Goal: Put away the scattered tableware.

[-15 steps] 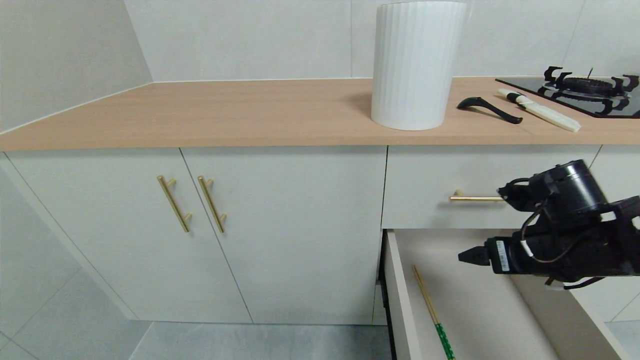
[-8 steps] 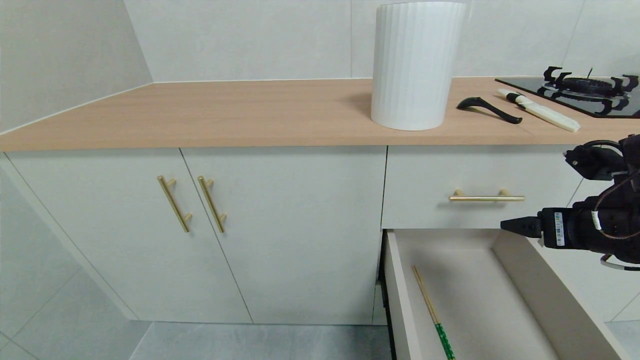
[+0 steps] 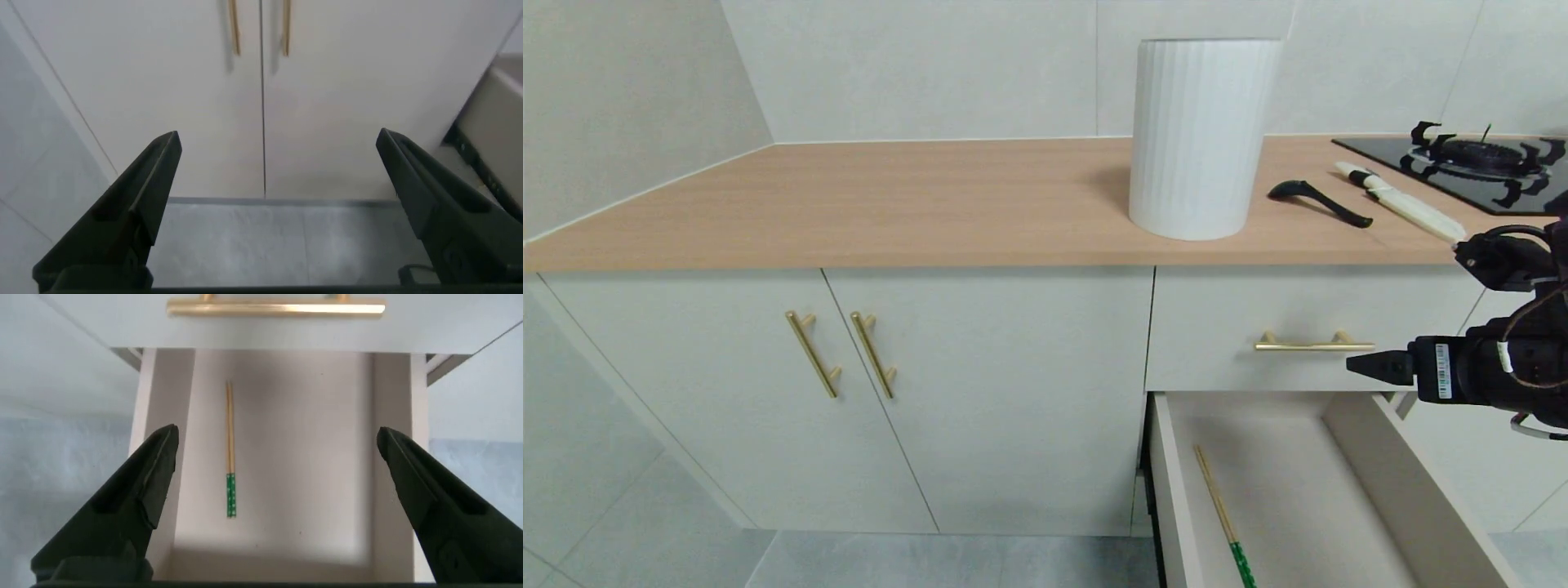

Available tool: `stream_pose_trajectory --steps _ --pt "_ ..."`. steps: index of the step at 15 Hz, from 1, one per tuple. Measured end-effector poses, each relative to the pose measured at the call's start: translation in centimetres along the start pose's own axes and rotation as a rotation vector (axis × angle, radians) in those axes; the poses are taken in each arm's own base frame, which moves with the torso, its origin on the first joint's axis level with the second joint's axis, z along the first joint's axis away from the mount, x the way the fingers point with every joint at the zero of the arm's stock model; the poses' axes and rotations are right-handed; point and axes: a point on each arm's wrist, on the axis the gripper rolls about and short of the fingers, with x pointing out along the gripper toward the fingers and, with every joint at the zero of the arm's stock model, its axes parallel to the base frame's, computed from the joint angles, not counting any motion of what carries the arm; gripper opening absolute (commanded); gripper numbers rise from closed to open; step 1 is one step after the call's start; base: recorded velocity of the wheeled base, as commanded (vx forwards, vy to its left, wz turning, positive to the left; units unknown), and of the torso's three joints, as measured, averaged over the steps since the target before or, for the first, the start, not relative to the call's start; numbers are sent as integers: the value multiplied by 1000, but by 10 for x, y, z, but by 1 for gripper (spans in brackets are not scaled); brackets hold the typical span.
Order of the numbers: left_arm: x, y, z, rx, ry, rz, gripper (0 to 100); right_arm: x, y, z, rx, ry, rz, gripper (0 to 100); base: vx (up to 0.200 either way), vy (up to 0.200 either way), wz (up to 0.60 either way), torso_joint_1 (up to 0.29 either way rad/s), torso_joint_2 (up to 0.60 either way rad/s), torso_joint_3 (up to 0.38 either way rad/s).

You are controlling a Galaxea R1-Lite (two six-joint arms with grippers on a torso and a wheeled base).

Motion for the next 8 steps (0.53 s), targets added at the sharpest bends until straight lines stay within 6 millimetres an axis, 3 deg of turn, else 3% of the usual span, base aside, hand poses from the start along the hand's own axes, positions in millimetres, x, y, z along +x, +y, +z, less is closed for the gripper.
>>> stream_pose_trajectory --steps 8 --pt "0 0 0 0 0 0 100 0 0 0 -1 2 1 100 0 0 0 163 -482 -297"
